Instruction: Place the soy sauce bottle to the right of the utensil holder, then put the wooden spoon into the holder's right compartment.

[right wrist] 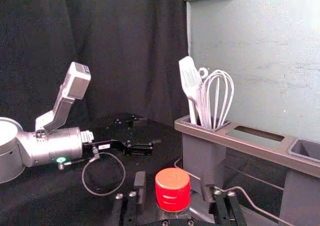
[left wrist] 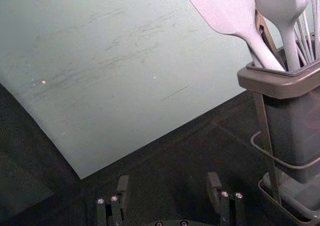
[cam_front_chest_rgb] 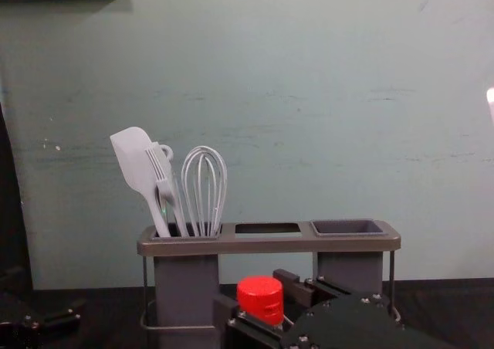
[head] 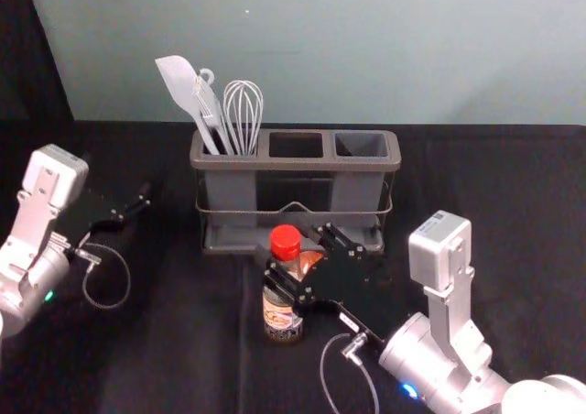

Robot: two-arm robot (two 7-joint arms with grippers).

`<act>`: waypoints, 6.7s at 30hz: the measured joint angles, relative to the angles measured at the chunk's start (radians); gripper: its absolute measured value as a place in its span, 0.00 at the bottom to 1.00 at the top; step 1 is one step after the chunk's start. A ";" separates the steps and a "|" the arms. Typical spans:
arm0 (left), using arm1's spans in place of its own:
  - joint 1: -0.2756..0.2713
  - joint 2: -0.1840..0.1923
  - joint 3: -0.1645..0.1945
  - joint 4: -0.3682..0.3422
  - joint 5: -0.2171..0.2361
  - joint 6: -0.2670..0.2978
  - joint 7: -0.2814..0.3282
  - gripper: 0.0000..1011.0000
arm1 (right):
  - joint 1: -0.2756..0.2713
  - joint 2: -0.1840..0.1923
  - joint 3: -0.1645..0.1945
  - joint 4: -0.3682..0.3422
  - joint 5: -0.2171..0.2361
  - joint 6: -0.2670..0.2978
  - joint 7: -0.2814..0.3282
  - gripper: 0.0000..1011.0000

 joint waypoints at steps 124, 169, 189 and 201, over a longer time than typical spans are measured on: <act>0.000 0.000 0.000 0.000 0.000 0.000 0.000 0.99 | 0.172 0.053 0.313 0.183 0.173 -0.031 0.117 0.97; 0.000 0.000 0.000 0.000 0.000 0.000 0.000 0.99 | -0.029 -0.018 0.153 0.067 -0.035 0.064 0.033 0.99; 0.000 0.000 0.000 0.000 0.000 0.000 0.000 0.99 | -0.018 -0.042 0.149 0.122 -0.045 0.112 0.024 0.99; 0.000 0.000 0.000 0.000 0.000 0.000 0.000 0.99 | 0.078 -0.006 0.125 -0.023 -0.089 0.585 0.018 0.99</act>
